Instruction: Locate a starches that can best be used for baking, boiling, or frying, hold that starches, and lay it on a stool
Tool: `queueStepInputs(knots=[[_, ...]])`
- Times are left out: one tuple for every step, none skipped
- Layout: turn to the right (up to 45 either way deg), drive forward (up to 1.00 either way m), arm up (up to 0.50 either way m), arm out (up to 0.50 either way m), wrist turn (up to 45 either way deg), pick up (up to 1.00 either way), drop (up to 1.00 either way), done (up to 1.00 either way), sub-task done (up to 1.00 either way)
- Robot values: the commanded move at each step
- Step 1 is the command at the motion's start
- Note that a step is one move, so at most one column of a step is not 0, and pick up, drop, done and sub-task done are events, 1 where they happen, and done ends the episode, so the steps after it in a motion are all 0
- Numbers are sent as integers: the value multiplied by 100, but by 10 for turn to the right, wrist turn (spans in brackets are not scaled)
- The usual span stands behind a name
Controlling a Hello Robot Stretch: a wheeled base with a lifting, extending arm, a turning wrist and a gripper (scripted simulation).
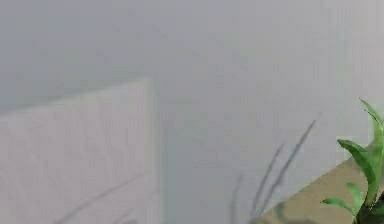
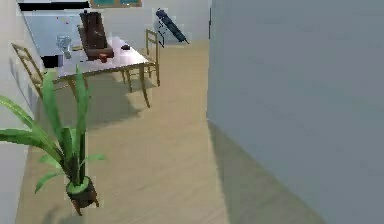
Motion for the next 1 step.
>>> queueStepInputs(knots=[[450, 0, 0, 0, 0, 0, 0, 0, 0]])
